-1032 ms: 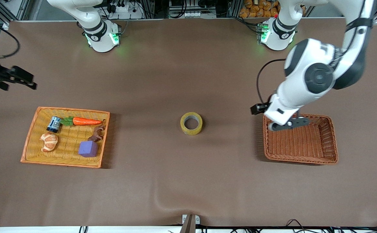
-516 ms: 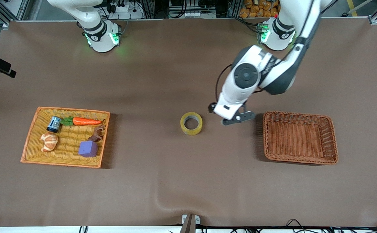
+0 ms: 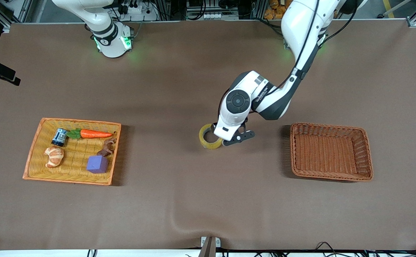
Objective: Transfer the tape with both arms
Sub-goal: 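Withdraw the right gripper while the left gripper reaches the tape roll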
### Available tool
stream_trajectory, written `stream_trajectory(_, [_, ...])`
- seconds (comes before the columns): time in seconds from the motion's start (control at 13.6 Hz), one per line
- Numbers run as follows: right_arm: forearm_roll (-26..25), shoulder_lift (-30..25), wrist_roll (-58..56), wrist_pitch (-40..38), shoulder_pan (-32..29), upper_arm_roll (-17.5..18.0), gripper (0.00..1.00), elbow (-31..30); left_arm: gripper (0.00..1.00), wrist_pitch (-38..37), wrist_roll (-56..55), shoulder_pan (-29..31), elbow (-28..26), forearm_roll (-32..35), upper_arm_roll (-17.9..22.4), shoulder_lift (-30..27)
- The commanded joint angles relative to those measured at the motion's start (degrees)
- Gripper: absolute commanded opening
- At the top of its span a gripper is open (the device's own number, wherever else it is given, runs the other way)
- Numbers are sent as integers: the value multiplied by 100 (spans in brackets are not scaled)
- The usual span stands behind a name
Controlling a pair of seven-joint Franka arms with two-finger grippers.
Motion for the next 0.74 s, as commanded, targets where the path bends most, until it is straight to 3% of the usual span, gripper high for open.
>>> stream_trajectory(0.0, [-21, 40, -117, -3, 13, 0, 100, 85, 100, 251, -291, -149, 170, 152, 60, 253])
stream_trajectory(0.29, [14, 119, -239, 32, 49, 0, 100, 260, 100, 647, -300, -202, 161, 161, 60, 525])
stream_trajectory(0.52, [41, 137, -257, 156, 49, -17, 100, 261, 65, 718, -300, -246, 161, 152, 69, 719])
stream_trajectory(0.66, [33, 137, -266, 147, 66, -17, 100, 243, 31, 814, -309, -246, 170, 143, 69, 781])
